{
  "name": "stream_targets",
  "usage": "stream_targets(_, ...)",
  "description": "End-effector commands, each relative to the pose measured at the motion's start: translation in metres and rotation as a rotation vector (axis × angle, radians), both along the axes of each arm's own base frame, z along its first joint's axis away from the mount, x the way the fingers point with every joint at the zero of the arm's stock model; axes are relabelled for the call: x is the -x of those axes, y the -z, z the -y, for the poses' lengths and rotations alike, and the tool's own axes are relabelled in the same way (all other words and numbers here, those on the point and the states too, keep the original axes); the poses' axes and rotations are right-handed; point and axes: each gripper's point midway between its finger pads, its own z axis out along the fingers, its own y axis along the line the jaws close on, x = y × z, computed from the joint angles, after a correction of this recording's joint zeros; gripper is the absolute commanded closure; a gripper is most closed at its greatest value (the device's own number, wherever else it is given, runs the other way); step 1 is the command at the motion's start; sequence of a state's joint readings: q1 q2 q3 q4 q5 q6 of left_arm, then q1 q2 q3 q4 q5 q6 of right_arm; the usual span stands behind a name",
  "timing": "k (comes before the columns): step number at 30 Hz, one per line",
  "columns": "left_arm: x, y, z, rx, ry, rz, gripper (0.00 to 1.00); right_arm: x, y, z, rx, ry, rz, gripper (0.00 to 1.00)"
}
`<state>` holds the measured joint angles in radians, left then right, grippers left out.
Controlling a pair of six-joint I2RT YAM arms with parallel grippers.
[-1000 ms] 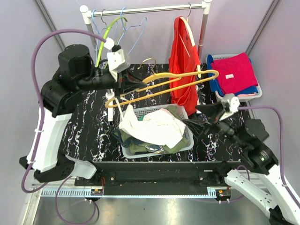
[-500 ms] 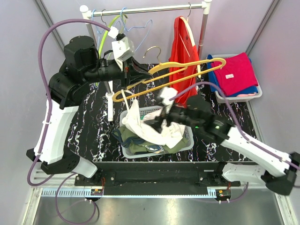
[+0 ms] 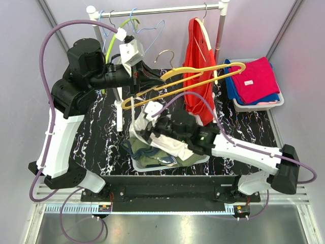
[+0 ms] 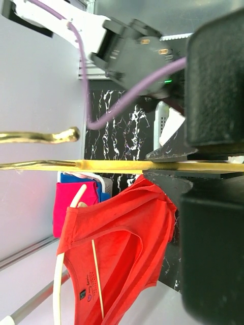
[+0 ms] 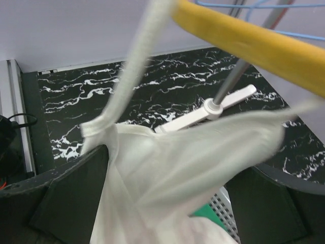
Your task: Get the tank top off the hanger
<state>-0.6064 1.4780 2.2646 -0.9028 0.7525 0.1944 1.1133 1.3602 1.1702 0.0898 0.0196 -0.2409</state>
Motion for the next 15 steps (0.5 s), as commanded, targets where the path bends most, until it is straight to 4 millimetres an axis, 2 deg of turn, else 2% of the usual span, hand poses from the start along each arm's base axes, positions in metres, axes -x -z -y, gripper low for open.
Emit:
stream_targets(1, 0.026, -0.034, -0.010, 0.081, 0.045, 0.077, 1.00, 0.005, -0.014, -0.033, -0.077, 0.043, 0.128, 0.00)
stream_targets(2, 0.027, -0.034, -0.010, 0.082, 0.050, 0.076, 1.00, 0.016, -0.012, -0.042, -0.077, 0.023, 0.140, 0.00)
stream_targets(3, 0.027, -0.033, -0.010, 0.081, 0.048, 0.070, 1.00, 0.017, -0.015, -0.046, -0.089, 0.041, 0.154, 0.00)
stream_targets(7, 0.030, -0.033, -0.011, 0.082, 0.054, 0.070, 1.00, 0.023, -0.003, -0.058, -0.070, 0.049, 0.167, 0.00)
stream_targets(15, 0.038, -0.035, -0.009, 0.093, 0.096, 0.056, 1.00, 0.019, 0.022, -0.048, -0.025, 0.106, 0.146, 0.00)
